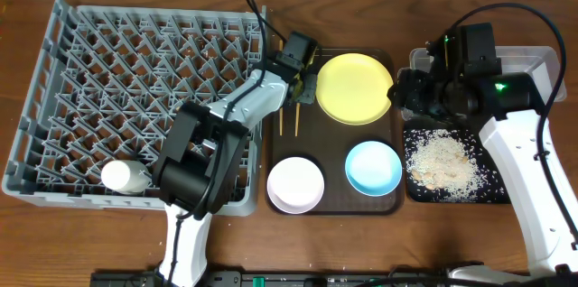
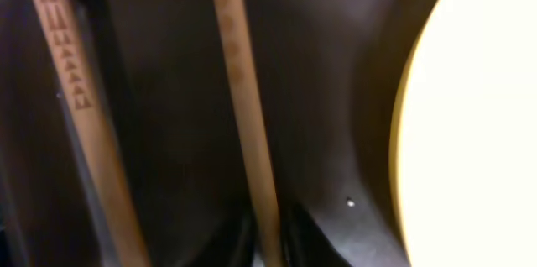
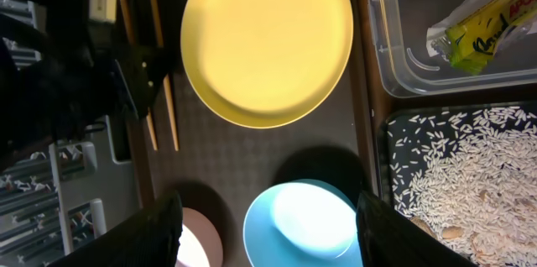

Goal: Sort waste into correct bins and load items into the dishwasher
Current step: 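Grasp a wooden chopstick with the left gripper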

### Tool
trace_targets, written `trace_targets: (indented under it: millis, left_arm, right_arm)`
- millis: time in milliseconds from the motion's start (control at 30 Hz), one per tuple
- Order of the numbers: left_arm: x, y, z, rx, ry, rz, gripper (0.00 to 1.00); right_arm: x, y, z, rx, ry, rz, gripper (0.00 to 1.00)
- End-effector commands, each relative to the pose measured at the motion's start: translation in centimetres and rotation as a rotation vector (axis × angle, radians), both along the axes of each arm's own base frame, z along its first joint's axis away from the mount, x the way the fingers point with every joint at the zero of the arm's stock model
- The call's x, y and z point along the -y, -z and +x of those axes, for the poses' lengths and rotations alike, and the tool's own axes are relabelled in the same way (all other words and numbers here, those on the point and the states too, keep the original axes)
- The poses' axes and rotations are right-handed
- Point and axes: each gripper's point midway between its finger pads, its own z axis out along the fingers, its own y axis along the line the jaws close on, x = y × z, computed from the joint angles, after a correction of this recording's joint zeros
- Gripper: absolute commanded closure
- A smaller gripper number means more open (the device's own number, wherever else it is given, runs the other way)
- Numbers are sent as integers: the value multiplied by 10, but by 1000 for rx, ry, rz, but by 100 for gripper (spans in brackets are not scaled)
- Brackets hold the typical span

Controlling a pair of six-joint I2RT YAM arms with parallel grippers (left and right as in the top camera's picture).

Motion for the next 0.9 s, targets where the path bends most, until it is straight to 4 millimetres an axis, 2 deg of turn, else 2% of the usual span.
trace_targets:
  millis: [0,100,167,267,333,433,533,600,667,767,867]
  left_arm:
    - [1,13,-2,-26,-1,16,92]
    - [1,2,0,-10,-8,6,92]
    - [1,-14,2,11,-25,-15,92]
    - [2,-57,1,59,-58,-66,93]
    - [0,-89,-6,81,-62,-90,93]
    - [-18,-129,-25,89,-81,-76,92]
    - [-52,-154,-45,87,-137,0,92]
    - [-76,-162,-52,85,-182,61,92]
    - [-92,-161,-55,68,-200,101,92]
    - [-106,-143,-57,22,-186,147,92]
    - [-114,-115,-59,-35,-191,179,92]
  right_arm:
    - [-4,1,0,0,-23,-3,36]
    - [-4,1,0,0,-24,-3,36]
    - [-4,1,0,-1,-24,-3,36]
    - [-4,1,-1,-2,-24,-3,37]
    - [-3,1,-1,-4,-24,-4,37]
    - [-3,2,-2,-8,-23,-5,37]
    - [-3,2,-3,-10,-24,-5,37]
    - [-3,2,-2,-7,-31,-9,37]
    - [-2,2,-2,-6,-30,-14,37]
    - [0,2,-1,-3,-24,-26,37]
    - [0,2,-1,-3,-24,-25,37]
